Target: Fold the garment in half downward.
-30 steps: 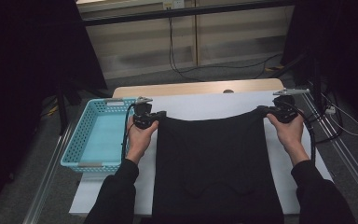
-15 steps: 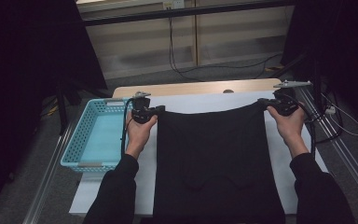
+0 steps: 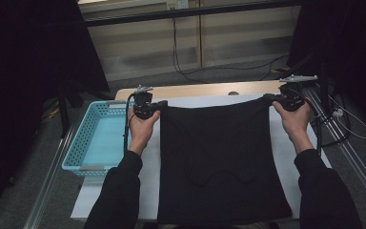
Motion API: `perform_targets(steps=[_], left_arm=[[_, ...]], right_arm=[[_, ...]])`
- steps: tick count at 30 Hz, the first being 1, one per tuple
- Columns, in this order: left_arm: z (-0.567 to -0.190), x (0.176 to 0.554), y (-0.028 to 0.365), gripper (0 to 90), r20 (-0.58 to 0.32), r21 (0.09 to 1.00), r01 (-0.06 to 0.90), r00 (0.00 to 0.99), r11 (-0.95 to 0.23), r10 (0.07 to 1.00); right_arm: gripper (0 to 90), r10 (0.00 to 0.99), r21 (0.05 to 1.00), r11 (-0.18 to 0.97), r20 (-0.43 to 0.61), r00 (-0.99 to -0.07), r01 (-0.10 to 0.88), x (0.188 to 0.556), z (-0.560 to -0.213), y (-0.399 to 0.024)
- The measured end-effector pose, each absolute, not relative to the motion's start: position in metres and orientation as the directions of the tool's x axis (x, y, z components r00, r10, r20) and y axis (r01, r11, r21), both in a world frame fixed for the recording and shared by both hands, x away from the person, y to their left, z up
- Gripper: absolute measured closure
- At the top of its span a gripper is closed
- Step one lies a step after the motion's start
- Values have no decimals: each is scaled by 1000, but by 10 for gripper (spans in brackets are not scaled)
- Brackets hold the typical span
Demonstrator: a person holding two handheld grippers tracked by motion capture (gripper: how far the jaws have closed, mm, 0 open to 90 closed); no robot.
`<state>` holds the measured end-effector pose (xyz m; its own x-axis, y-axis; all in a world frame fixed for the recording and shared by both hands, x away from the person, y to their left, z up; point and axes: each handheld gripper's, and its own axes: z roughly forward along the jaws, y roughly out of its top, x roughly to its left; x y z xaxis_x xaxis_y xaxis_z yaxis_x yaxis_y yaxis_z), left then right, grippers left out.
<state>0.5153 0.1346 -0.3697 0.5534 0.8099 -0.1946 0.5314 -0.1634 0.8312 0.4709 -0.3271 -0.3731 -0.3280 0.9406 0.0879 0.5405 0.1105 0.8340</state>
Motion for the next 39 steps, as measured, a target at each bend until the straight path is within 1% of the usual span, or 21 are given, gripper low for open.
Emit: perform_targets(steps=[9, 17, 24, 26, 31, 35, 38, 39], left_arm=[[-372, 527, 136, 876, -175, 831, 529, 543, -173, 821], [-363, 539, 134, 876, -175, 840, 517, 543, -163, 821], [-367, 548, 128, 876, -195, 841, 521, 545, -147, 816], [-367, 548, 127, 876, -192, 844, 516, 546, -147, 816], [-374, 552, 126, 874, -196, 831, 535, 539, -153, 819], [-385, 554, 123, 871, -180, 813, 552, 539, -185, 823], [-390, 556, 123, 839, -201, 805, 569, 525, -166, 827], [-391, 556, 122, 785, -199, 805, 571, 516, -162, 833]], right_arm=[[867, 943, 846, 97, 90, -319, 525, 485, -369, -324], [867, 948, 840, 102, 82, -309, 533, 496, -368, -322], [867, 950, 851, 78, 94, -296, 520, 499, -364, -327], [867, 953, 849, 85, 82, -290, 521, 499, -364, -328], [866, 955, 832, 83, 90, -281, 548, 502, -374, -330], [864, 955, 823, 90, 88, -282, 561, 506, -382, -327], [837, 956, 818, 104, 74, -283, 566, 509, -387, -326], [784, 961, 817, 99, 69, -268, 568, 510, -388, -326]])
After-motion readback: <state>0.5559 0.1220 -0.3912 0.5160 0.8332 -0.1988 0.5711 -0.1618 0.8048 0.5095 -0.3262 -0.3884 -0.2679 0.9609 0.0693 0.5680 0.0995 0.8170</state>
